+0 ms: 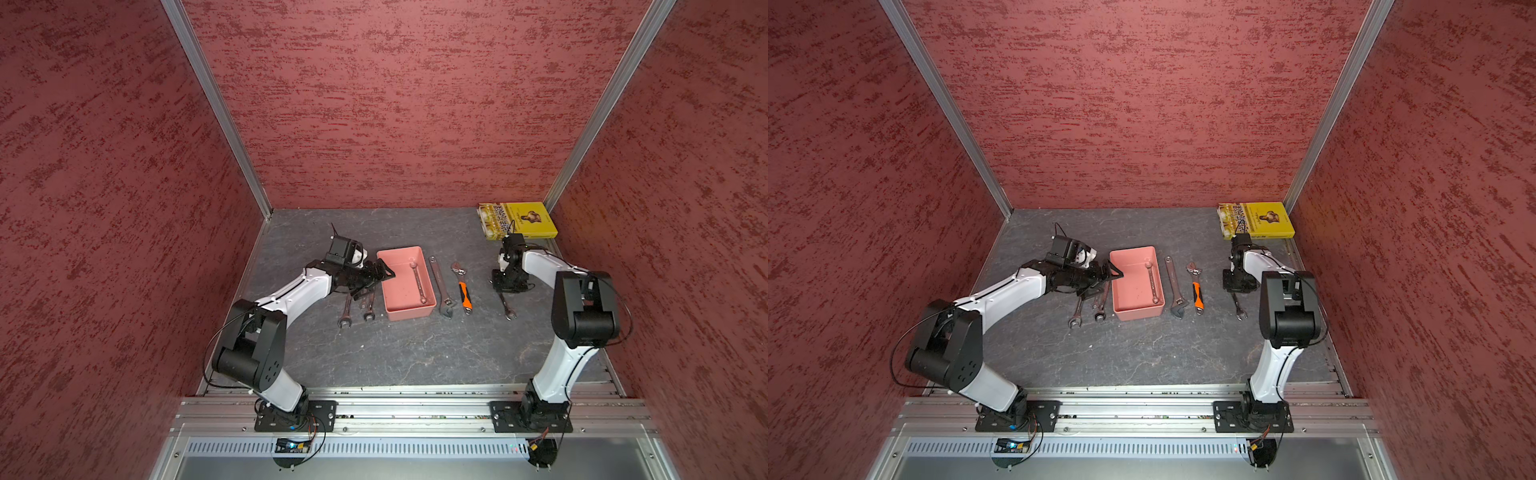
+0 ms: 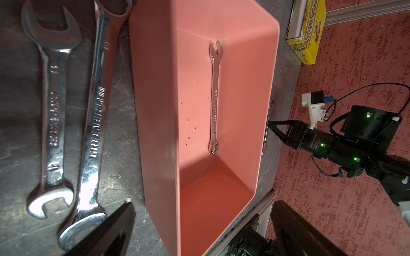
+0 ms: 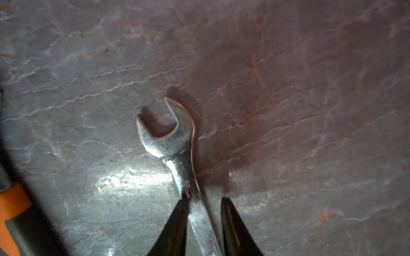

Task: Take out the wrench from the storage box
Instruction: Adjust the wrench at the center of the board.

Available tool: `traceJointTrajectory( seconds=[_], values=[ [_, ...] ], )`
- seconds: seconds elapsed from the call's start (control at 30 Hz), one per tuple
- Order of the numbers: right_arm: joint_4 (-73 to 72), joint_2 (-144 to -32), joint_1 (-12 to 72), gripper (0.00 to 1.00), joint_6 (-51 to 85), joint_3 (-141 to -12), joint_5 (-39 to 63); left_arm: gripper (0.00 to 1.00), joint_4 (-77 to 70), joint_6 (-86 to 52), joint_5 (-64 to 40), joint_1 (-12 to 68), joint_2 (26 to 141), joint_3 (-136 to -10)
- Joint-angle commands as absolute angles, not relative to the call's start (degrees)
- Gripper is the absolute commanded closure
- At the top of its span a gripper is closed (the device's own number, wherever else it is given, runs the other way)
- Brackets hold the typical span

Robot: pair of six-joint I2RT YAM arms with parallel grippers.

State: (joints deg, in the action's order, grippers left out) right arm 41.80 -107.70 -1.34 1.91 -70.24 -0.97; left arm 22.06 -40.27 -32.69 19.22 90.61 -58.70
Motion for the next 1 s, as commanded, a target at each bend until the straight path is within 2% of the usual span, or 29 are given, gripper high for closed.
traceJointTrajectory(
  seconds=[0.0,0.57,0.83,0.97],
  values=[
    [40.0,-110.9,-1.8,0.79,2.5,-70.0,1.3,0.0,22.5,-39.4,-32.4,18.8,90.1,-59.4],
    [43.0,-116.2,4.1,0.87,10.1,-77.6,3.9,0.0,22.8,-39.3,-32.0,18.1,87.7,-57.5],
    [46.5,-116.1,5.2,0.85,16.9,-78.3,5.6,0.0,22.6,-39.3,-32.1,17.8,86.8,-56.8],
    [49.2,-113.9,5.7,0.79,17.0,-79.2,4.4,0.0,22.4,-39.3,-32.1,17.9,86.9,-57.0]
  ],
)
